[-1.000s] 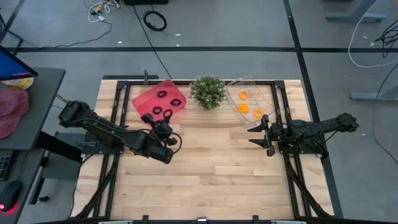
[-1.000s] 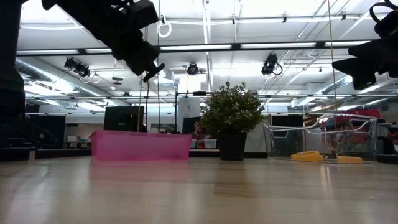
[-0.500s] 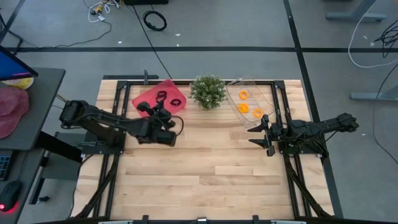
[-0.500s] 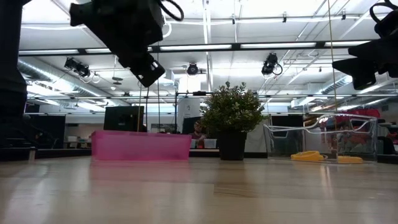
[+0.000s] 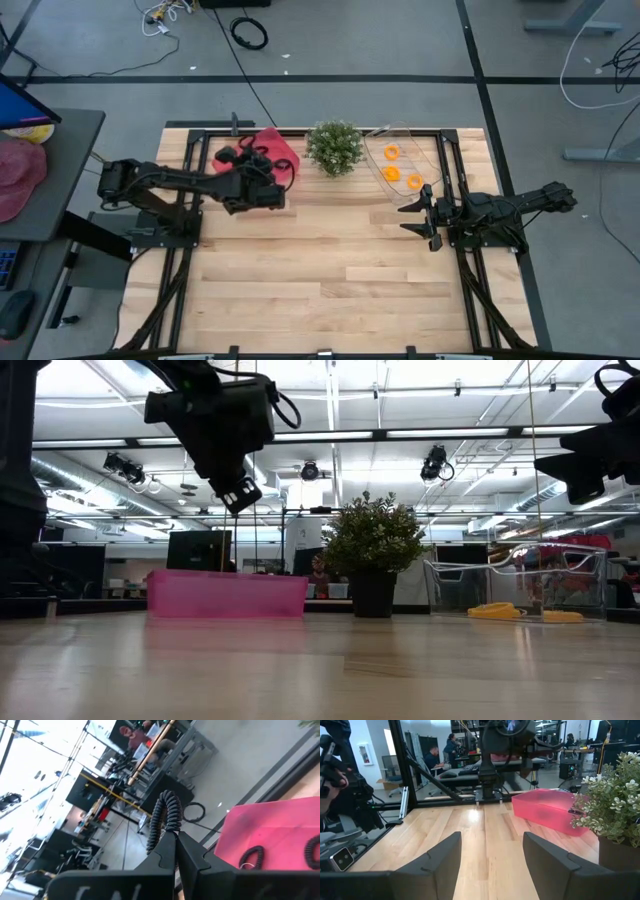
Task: Sort spring keychains
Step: Put the black spring keychain into the pink bin, then return to Home Position
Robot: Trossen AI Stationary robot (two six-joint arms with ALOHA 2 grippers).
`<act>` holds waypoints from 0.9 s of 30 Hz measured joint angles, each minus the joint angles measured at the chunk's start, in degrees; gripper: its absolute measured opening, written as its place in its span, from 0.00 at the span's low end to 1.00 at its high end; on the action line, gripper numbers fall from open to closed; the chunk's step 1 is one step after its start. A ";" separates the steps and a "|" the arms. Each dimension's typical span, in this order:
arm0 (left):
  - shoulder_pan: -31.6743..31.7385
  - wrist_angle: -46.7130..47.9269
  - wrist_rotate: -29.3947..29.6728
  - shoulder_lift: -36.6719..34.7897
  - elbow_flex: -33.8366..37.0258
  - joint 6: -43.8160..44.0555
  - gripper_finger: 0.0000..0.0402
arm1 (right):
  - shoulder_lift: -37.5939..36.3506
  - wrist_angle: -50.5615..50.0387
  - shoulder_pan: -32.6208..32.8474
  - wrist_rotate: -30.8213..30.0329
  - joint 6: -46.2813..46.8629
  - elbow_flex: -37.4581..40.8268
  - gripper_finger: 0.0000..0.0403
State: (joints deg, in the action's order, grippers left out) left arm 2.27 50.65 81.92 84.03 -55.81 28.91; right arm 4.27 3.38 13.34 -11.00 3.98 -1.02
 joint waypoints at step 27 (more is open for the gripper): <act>5.67 -2.16 -8.67 0.02 0.00 0.84 0.46 | 0.00 -0.02 0.00 0.00 0.01 0.00 0.53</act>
State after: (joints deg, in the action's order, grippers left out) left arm 7.94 48.50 73.25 84.05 -55.81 29.75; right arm 4.27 3.36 13.34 -11.01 3.99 -1.02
